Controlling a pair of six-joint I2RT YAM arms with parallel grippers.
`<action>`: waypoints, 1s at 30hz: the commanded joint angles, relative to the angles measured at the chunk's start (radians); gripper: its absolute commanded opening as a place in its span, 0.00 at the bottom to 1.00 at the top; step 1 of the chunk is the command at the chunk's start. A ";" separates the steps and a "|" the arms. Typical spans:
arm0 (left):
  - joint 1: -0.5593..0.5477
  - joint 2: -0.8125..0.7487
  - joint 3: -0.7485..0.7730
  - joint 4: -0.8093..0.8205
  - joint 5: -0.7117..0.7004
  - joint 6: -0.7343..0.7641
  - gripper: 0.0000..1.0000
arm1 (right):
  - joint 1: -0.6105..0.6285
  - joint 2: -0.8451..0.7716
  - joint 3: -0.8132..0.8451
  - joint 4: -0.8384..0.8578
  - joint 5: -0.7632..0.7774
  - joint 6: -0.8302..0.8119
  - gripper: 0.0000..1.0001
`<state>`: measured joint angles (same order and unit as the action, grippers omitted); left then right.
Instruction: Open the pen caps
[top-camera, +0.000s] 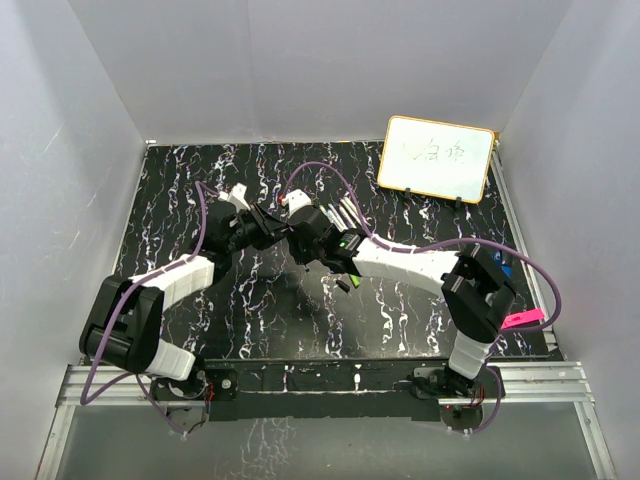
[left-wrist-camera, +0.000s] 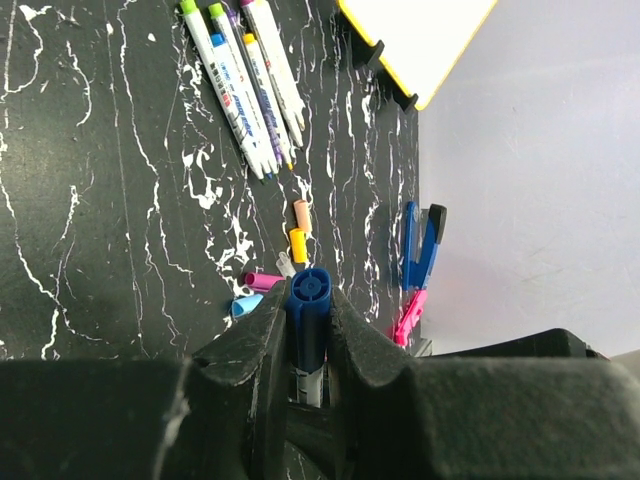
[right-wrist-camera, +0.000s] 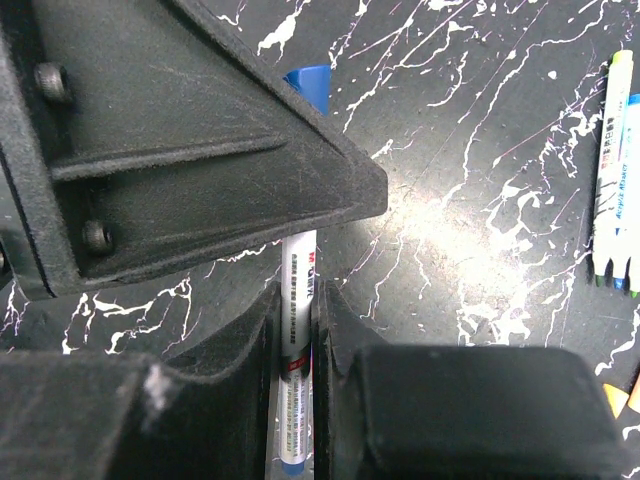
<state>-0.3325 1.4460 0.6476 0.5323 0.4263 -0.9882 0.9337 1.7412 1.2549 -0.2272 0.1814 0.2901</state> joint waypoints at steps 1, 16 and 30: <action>-0.005 -0.045 0.044 -0.044 -0.130 0.037 0.00 | 0.003 -0.006 0.031 0.032 -0.018 -0.001 0.00; 0.065 -0.001 0.086 -0.032 -0.203 0.071 0.00 | 0.000 -0.023 -0.014 -0.016 -0.031 0.004 0.00; 0.150 0.098 0.145 0.001 -0.176 0.102 0.00 | -0.009 -0.082 -0.074 -0.049 -0.024 0.013 0.00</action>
<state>-0.2874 1.5200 0.7353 0.4709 0.4683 -0.9524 0.9112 1.7428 1.2175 -0.1318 0.1780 0.3069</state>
